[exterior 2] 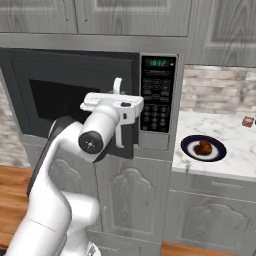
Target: Pick the chicken drumstick from the counter and place it in the microwave. Then turn on the microwave.
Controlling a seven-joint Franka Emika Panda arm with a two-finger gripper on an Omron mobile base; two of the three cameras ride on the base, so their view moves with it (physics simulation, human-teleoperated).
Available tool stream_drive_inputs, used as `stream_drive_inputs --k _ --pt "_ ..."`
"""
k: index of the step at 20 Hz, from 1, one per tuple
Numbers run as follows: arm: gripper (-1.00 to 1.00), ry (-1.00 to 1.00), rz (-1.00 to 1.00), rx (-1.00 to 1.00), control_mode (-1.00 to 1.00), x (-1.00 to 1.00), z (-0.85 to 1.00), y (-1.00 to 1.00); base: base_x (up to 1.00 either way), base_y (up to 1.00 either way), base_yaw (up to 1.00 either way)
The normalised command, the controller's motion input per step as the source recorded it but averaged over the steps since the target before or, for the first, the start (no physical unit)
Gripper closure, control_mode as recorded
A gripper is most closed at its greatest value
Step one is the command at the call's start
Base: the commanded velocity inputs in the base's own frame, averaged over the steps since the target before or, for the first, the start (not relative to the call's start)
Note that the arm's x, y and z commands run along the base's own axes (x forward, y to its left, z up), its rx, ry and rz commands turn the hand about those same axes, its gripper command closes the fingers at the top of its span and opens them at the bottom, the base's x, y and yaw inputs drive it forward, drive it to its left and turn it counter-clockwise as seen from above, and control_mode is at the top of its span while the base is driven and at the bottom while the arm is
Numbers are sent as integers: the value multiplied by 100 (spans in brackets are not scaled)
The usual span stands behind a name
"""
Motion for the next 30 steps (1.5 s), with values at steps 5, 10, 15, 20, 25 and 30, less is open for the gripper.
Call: stream_drive_inputs --k 5,10,15,20,25,30 --pt "100 0 1 0 -100 -57 0 2 0 0 0" --pt "100 0 8 0 -100 -51 0 6 0 0 0" --pt "100 0 9 0 -100 -54 0 12 0 0 0" --pt "100 1 8 0 -100 -56 0 15 0 0 0" --pt "100 0 6 0 -100 -64 0 19 0 0 0" --pt "100 0 7 0 -100 -65 0 23 0 0 0"
